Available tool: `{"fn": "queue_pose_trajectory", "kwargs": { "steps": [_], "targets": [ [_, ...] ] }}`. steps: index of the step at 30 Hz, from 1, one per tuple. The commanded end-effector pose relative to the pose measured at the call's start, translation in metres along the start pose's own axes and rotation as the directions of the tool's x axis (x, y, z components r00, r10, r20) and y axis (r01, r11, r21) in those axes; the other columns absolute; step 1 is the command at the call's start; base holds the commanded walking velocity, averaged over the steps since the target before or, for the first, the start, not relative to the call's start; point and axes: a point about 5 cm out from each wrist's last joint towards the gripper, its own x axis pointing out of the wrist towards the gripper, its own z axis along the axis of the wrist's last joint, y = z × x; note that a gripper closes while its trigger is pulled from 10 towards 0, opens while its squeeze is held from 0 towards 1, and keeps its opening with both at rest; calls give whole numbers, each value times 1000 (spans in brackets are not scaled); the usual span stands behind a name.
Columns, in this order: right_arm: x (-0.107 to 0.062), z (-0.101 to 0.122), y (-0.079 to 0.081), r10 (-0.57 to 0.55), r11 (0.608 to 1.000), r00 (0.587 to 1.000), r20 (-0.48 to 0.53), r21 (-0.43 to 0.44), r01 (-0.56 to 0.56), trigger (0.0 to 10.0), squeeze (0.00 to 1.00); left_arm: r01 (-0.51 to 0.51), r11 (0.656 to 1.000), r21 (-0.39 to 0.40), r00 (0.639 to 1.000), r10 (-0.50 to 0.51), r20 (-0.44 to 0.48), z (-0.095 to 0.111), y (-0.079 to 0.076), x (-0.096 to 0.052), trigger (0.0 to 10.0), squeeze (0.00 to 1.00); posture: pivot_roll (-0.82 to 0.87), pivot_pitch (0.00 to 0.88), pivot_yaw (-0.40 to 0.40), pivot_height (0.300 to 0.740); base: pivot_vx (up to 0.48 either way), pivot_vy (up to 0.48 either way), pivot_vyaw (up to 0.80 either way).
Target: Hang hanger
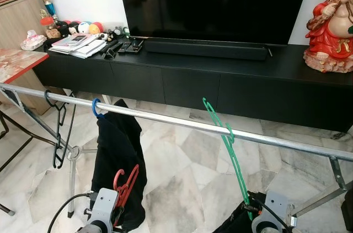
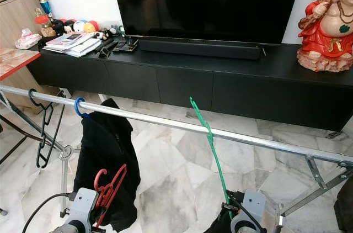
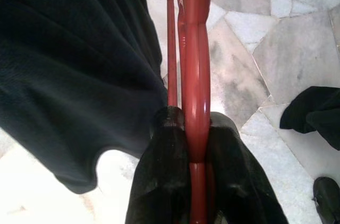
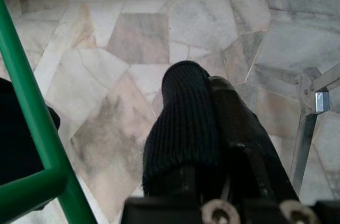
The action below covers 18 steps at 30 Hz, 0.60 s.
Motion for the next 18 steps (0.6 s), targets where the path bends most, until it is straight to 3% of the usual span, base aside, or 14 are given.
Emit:
{"fn": "queue_pose_trajectory", "kwargs": {
  "steps": [1,18],
  "targets": [
    [1,8,2,-6,1000,999,47,27,5,10000,0,2,1000,-2,1000,-2,-14,-4,1,-1,10000,0,47,25,80,740,0,0,0],
    [-6,4,-12,17,987,994,110,156,-34,10000,0,16,1000,-4,1000,-16,-23,-8,-4,-1,10000,0,38,31,75,740,0,0,0]
  ]
}}
